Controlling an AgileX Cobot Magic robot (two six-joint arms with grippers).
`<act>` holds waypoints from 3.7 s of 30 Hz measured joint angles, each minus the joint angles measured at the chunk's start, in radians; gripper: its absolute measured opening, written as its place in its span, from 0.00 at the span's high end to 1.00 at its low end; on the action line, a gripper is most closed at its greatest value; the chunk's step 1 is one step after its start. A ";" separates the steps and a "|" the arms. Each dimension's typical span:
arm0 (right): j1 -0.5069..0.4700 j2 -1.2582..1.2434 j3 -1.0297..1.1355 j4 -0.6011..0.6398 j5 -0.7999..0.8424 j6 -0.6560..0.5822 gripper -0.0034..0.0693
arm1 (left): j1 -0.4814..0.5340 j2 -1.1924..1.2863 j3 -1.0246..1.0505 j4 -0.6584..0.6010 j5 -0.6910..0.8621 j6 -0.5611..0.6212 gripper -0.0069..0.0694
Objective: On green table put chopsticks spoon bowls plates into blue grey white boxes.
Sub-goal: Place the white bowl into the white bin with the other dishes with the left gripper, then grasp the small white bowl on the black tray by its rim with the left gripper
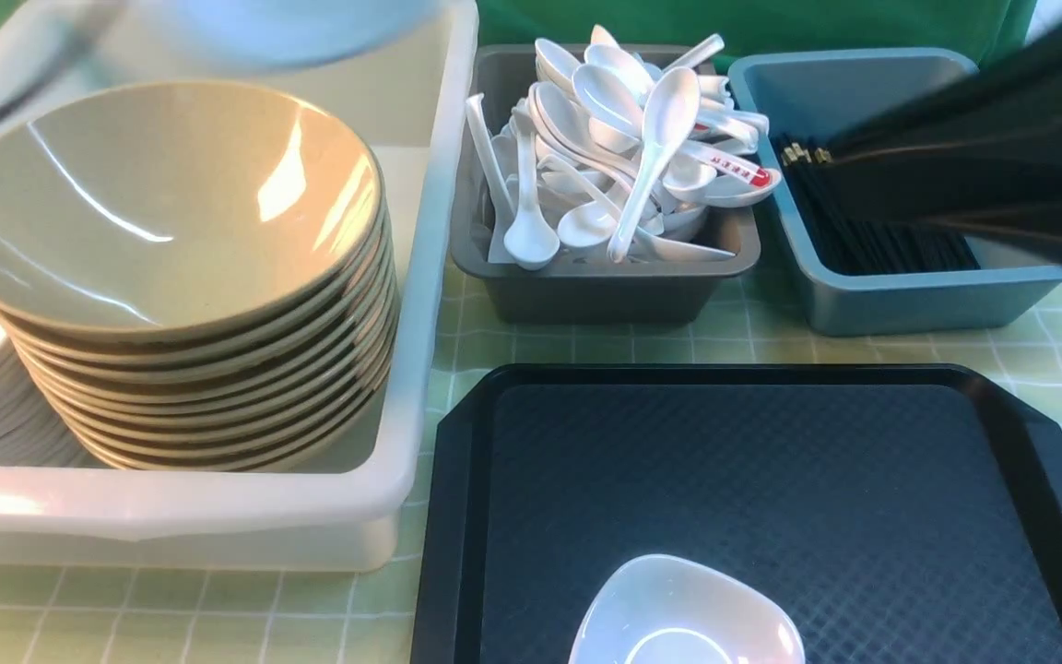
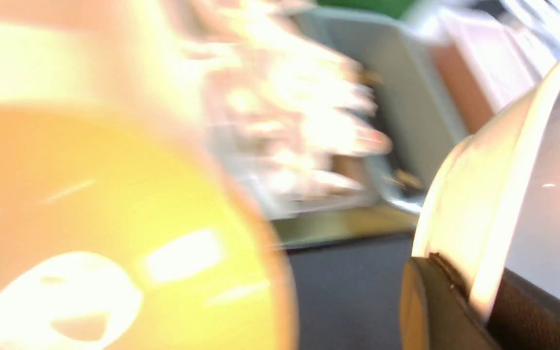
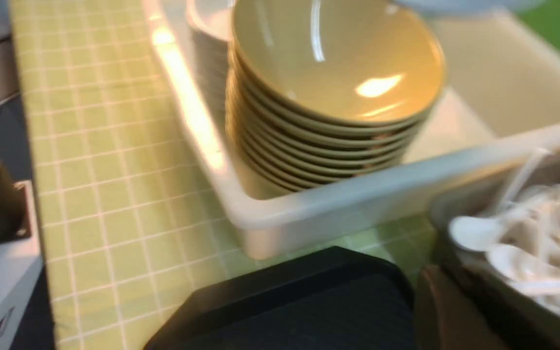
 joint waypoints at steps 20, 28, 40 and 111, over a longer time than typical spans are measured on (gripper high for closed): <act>0.190 0.206 -0.094 0.003 0.028 -0.026 0.92 | 0.619 0.055 0.364 -0.112 -0.207 -0.164 0.89; 0.190 0.206 -0.094 0.003 0.020 -0.026 0.92 | 0.542 0.060 0.364 0.169 -0.204 -0.329 0.88; 0.190 0.206 -0.094 0.003 0.018 -0.026 0.90 | 0.455 0.071 0.368 0.376 -0.196 -0.500 0.76; 0.049 -0.254 0.188 -0.131 0.223 0.181 0.83 | -0.958 0.831 0.040 0.233 -0.034 0.133 0.86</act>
